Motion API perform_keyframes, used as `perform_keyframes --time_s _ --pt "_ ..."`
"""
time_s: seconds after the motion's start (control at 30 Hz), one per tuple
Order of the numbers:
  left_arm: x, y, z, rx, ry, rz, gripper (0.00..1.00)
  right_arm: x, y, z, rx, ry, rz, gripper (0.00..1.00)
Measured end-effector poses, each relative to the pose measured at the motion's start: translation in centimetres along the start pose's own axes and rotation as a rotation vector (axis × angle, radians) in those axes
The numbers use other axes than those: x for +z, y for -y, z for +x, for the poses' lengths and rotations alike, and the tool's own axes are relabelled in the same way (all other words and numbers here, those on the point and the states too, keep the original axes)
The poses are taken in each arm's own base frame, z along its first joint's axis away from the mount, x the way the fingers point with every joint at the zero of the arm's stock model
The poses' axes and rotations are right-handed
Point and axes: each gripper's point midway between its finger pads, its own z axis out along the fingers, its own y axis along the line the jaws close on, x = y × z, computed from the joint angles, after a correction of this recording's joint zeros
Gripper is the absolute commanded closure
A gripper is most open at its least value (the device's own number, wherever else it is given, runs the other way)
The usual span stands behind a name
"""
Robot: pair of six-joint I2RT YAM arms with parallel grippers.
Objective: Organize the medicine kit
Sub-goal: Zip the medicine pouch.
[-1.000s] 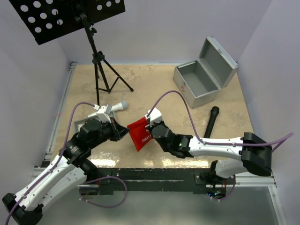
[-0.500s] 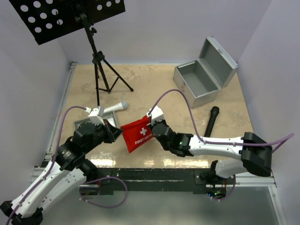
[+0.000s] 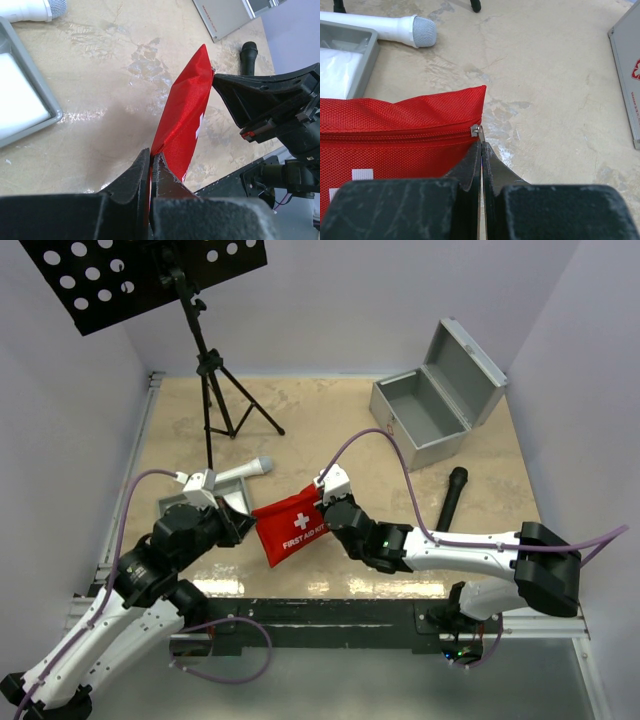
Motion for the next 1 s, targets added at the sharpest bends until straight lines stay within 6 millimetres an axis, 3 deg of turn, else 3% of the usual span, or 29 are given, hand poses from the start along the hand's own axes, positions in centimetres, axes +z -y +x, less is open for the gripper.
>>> perform_keyframes --time_s 0.73,0.87,1.0 --pt "-0.8 -0.5 -0.5 -0.021 0.035 -0.021 1.00 0.0 -0.1 -0.2 0.017 0.001 -0.012 1.00" --pt "-0.8 -0.3 -0.6 -0.020 0.037 -0.014 1.00 -0.2 0.1 -0.9 0.030 0.015 -0.018 0.75" --pt "-0.7 0.1 -0.7 -0.021 0.036 0.006 1.00 -0.3 1.0 -1.5 0.035 0.025 -0.003 0.62"
